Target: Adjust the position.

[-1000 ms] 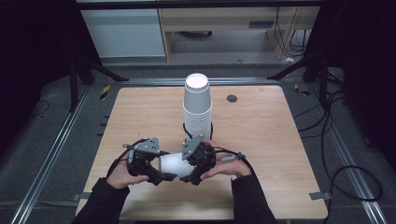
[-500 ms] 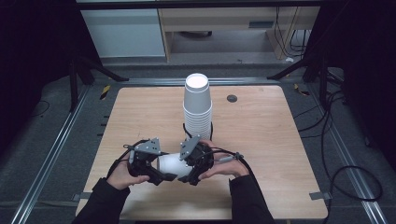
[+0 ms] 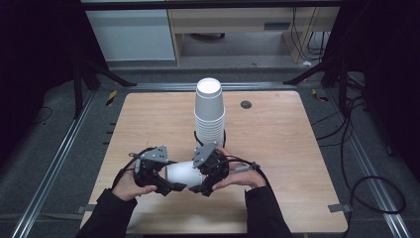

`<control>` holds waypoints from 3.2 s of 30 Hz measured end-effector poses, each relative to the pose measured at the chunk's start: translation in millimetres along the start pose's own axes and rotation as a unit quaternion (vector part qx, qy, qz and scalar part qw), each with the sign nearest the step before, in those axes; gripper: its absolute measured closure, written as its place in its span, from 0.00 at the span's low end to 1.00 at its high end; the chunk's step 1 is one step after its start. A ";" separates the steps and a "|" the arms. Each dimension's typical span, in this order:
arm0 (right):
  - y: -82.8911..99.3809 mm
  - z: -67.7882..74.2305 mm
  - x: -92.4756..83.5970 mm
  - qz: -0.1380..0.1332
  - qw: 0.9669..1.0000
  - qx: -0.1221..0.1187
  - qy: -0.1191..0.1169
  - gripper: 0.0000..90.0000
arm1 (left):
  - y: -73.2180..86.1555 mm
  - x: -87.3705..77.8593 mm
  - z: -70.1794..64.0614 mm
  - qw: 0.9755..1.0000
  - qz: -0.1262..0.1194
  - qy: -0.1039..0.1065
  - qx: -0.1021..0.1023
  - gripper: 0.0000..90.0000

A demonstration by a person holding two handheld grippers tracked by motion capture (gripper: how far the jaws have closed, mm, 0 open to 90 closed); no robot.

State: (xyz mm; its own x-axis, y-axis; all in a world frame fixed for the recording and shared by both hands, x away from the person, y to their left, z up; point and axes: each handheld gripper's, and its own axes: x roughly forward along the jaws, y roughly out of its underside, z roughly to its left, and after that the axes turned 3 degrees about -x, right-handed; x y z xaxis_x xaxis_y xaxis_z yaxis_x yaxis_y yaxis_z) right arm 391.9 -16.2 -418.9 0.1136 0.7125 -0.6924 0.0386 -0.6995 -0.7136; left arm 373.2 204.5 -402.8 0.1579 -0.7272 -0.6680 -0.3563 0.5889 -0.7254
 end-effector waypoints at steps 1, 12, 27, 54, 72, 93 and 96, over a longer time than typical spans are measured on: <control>0.4 -0.6 -2.4 -0.004 1.000 0.000 0.002 0.05 | 0.5 -1.3 0.7 1.000 -0.002 -0.002 0.000 0.22; 9.6 -3.9 -35.2 -0.051 0.998 0.024 0.024 0.05 | 6.3 -11.2 9.9 1.000 -0.023 -0.010 -0.014 0.21; 31.6 0.0 -52.6 -0.126 0.989 0.074 0.036 0.04 | 5.6 -22.6 10.6 0.995 -0.098 -0.008 -0.024 0.21; 29.1 10.0 -27.0 -0.164 0.983 0.085 0.002 0.04 | -4.2 -8.4 -7.4 0.993 -0.113 0.027 0.002 0.22; 31.3 7.3 -34.6 -0.171 0.981 0.091 0.012 0.04 | -3.2 -14.8 -5.7 0.992 -0.126 0.033 0.002 0.22; 25.9 9.7 -20.0 -0.157 0.984 0.075 -0.031 0.07 | -5.5 -3.1 -12.0 0.993 -0.097 0.060 0.018 0.22; 26.3 10.1 -20.0 -0.155 0.985 0.074 -0.032 0.08 | -5.5 -2.8 -12.1 0.994 -0.093 0.061 0.019 0.22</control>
State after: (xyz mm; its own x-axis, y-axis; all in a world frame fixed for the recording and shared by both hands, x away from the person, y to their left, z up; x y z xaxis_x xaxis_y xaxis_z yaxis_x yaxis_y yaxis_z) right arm 380.6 -48.3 -425.0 0.0571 0.8954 -0.4416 -0.0836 -0.4365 -0.8958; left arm 363.6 199.0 -394.9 0.1049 -0.8608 -0.4980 -0.2959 0.4511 -0.8420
